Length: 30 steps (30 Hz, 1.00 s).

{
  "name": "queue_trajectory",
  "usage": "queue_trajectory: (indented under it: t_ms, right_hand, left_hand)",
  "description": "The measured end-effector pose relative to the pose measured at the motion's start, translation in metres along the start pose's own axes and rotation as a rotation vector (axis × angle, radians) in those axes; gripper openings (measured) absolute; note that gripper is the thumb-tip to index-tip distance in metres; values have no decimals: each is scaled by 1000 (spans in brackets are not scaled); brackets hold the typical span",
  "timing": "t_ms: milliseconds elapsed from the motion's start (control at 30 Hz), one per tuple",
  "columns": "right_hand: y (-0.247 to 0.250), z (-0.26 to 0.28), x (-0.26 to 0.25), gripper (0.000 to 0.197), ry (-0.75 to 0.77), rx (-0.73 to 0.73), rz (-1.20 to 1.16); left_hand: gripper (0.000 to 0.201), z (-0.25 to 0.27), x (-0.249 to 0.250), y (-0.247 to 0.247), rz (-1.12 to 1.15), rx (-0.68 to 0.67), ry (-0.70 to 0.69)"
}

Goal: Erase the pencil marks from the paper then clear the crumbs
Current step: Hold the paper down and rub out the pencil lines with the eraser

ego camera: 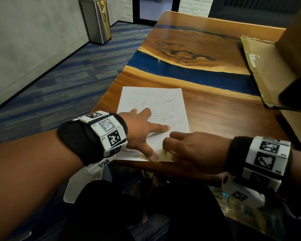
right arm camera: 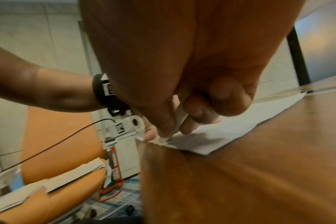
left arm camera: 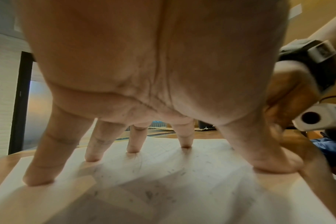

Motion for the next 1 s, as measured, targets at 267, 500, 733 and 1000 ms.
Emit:
queue_trajectory:
  t_ms: [267, 500, 733, 1000]
  right_hand:
    - [14, -7, 47, 27, -330, 121, -51]
    - [19, -9, 42, 22, -250, 150, -189]
    - [20, -13, 38, 16, -340, 213, -293]
    - [14, -14, 41, 7, -322, 177, -252]
  left_hand:
    - [110, 2, 1, 3, 26, -6, 2]
    - [101, 4, 9, -1, 64, 104, -77]
    - [110, 0, 8, -1, 52, 79, -95]
    - [112, -1, 8, 0, -17, 19, -71]
Point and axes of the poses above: each hand's wrist, its own z-axis away from the middle knuckle, its own y-axis out of the back of the hand, x = y × z, the point moved 4 cm from there along -z, towards the middle knuckle, and after that the axes turned 3 degrees about -z, right-handed, at the moved point
